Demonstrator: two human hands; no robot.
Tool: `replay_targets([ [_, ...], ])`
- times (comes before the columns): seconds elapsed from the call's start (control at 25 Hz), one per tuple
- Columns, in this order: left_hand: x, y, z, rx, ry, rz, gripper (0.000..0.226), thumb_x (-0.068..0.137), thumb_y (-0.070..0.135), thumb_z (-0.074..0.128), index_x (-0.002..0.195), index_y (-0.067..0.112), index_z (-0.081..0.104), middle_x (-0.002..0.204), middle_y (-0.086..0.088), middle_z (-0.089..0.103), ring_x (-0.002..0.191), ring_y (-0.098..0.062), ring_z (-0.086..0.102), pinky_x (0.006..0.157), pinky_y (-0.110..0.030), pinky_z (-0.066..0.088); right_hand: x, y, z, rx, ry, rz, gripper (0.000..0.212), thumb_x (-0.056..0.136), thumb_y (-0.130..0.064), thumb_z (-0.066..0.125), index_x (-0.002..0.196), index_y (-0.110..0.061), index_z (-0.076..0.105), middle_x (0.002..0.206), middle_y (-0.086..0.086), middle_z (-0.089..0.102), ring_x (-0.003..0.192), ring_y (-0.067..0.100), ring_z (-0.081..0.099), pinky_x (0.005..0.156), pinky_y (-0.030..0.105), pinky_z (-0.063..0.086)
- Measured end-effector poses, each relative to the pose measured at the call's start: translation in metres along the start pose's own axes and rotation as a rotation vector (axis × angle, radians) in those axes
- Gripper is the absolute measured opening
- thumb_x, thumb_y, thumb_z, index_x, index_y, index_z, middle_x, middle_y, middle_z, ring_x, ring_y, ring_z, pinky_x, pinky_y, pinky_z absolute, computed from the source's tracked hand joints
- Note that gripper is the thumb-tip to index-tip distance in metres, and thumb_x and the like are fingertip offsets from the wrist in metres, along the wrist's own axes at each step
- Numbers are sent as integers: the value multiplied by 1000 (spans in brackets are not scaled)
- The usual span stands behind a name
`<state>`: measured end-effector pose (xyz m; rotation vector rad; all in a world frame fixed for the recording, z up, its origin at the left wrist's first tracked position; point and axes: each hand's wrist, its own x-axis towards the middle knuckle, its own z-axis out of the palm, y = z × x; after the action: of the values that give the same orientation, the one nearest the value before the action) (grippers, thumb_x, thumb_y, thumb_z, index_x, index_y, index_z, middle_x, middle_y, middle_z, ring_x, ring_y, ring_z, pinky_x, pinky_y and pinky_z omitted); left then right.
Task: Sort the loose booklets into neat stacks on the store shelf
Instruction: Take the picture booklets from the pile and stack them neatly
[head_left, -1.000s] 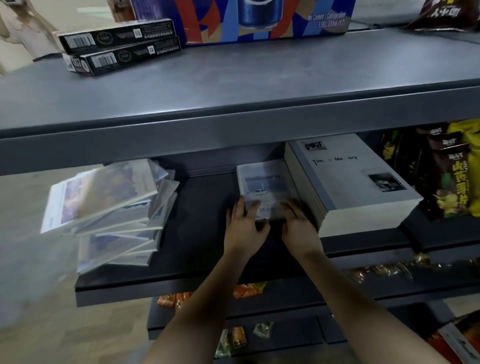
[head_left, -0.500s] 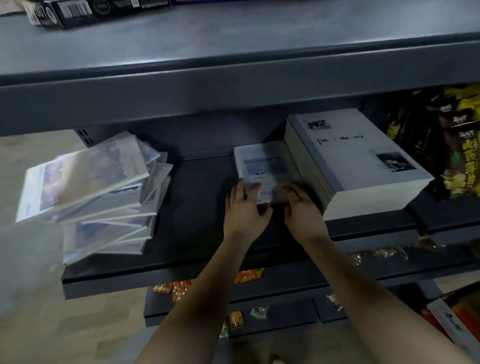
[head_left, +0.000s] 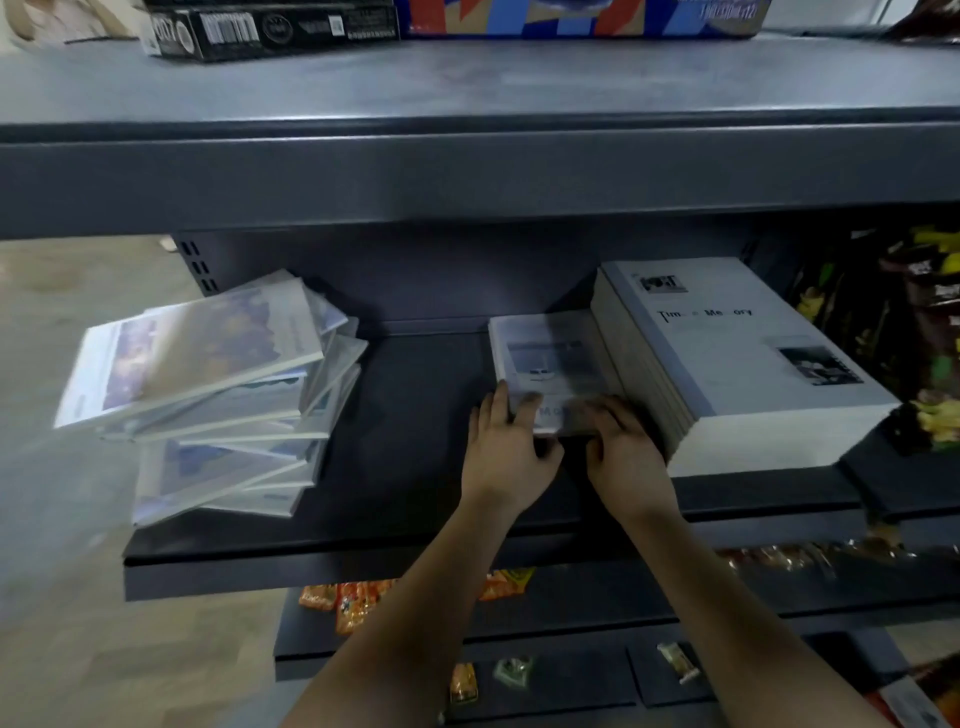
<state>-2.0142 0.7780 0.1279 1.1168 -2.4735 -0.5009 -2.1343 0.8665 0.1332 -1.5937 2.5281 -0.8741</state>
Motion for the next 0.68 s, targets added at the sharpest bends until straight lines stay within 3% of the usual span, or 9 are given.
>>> replay_targets([
  [0.12, 0, -1, 2, -1, -6, 1, 62, 87, 43, 52, 143, 30, 29, 156, -8, 10, 144, -28, 10, 119, -44, 9, 0, 0, 1, 24, 19, -25, 51, 88, 4, 44, 133, -19, 49, 143, 4, 39, 124, 23, 46, 94, 28, 41],
  [0.32, 2, 0, 0, 8, -38, 0, 63, 88, 44, 50, 144, 30, 26, 157, -10, 7, 144, -29, 9, 119, -44, 8, 1, 0, 0, -3, 8, -13, 48, 88, 3, 46, 134, -13, 48, 144, 8, 39, 124, 27, 48, 94, 34, 44],
  [0.48, -7, 0, -10, -46, -154, -15, 59, 91, 36, 49, 145, 29, 27, 158, -10, 4, 145, -29, 6, 119, -42, 8, 5, -7, -5, -125, -72, 46, 46, 89, 0, 43, 133, -12, 49, 141, 9, 44, 123, 28, 48, 93, 36, 45],
  [0.6, -22, -10, -37, -28, -51, 165, 40, 89, 23, 48, 128, 18, 55, 147, -8, 36, 134, -31, 35, 111, -44, 31, 13, -31, -15, -250, -114, 52, 38, 89, -13, 42, 123, -18, 58, 126, 10, 58, 112, 32, 53, 83, 36, 48],
  [0.68, -29, -17, -62, 46, 97, 313, 35, 84, 21, 43, 109, 13, 67, 130, -9, 55, 116, -33, 52, 105, -48, 39, 15, -60, -15, -236, -123, -45, 39, 91, -19, 45, 129, -20, 54, 133, 9, 53, 119, 33, 47, 91, 37, 42],
])
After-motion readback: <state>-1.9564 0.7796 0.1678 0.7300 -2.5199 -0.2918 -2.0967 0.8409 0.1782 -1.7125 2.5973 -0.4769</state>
